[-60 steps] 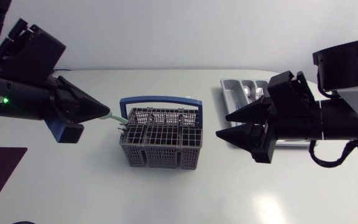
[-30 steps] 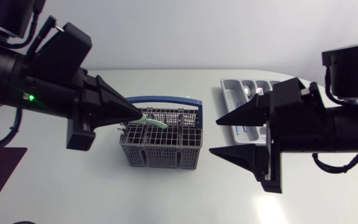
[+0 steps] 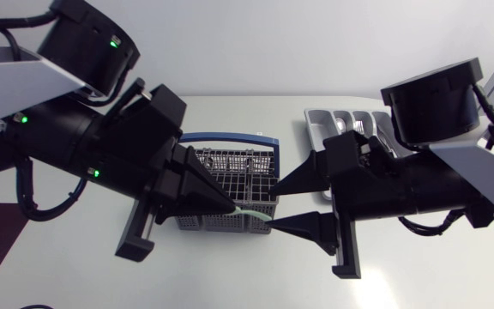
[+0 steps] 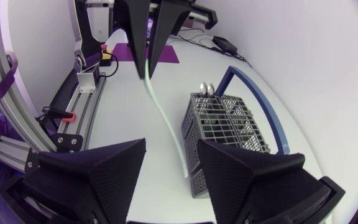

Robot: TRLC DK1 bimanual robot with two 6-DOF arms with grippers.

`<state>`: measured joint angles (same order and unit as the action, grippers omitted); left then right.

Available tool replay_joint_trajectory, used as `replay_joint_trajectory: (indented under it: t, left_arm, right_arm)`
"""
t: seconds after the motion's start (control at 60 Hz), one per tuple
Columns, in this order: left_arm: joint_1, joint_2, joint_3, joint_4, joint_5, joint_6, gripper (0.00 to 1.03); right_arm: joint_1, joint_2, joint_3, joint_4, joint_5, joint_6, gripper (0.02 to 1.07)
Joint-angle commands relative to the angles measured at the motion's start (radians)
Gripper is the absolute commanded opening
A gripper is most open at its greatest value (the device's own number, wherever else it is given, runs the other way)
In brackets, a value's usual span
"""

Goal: Unload the cutlery basket into the drawer organizer.

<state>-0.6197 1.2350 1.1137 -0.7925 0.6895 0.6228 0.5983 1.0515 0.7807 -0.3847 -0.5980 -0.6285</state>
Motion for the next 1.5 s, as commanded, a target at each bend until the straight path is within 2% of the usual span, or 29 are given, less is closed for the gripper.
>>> replay_joint_trajectory:
  t: [0.0,0.333,0.45,0.567,0.65,0.933,1.033,1.3,1.35,1.367,1.433,1.483]
  left_arm:
    - [-0.012,0.041,0.034,-0.036,0.028,0.055,0.11]
    - [-0.035,0.106,0.107,-0.067,0.054,0.06,0.11]
    - [-0.034,0.116,0.117,-0.07,0.058,0.063,0.11]
    - [-0.034,0.124,0.123,-0.074,0.061,0.063,0.11]
    - [-0.034,0.126,0.126,-0.077,0.061,0.063,0.11]
    - [-0.028,0.124,0.138,-0.086,0.062,0.063,0.11]
    - [-0.029,0.124,0.138,-0.086,0.062,0.063,0.11]
    - [-0.003,0.123,0.146,-0.085,0.064,0.041,0.11]
    - [0.012,0.123,0.153,-0.085,0.064,0.032,0.24]
    - [0.02,0.119,0.156,-0.086,0.064,0.031,0.33]
    - [0.043,0.103,0.163,-0.085,0.064,0.02,0.55]
    - [0.054,0.086,0.164,-0.085,0.064,0.015,0.65]
  right_arm:
    - [0.017,0.019,0.026,0.012,0.006,-0.034,0.52]
    - [0.077,0.018,0.012,0.012,0.046,-0.074,0.52]
    - [0.086,0.018,0.002,0.02,0.052,-0.085,0.43]
    - [0.097,0.018,-0.012,0.043,0.067,-0.085,0.3]
    - [0.101,0.021,-0.02,0.053,0.075,-0.085,0.25]
    - [0.104,0.019,-0.069,0.086,0.093,-0.08,0.23]
    - [0.116,0.019,-0.081,0.107,0.113,-0.074,0.13]
    - [0.124,0.001,-0.09,0.112,0.136,-0.063,0.08]
    - [0.124,-0.005,-0.09,0.107,0.138,-0.062,0.08]
    - [0.124,-0.007,-0.092,0.102,0.138,-0.062,0.08]
    - [0.124,-0.024,-0.095,0.092,0.142,-0.062,0.08]
    - [0.124,-0.036,-0.098,0.079,0.147,-0.063,0.08]
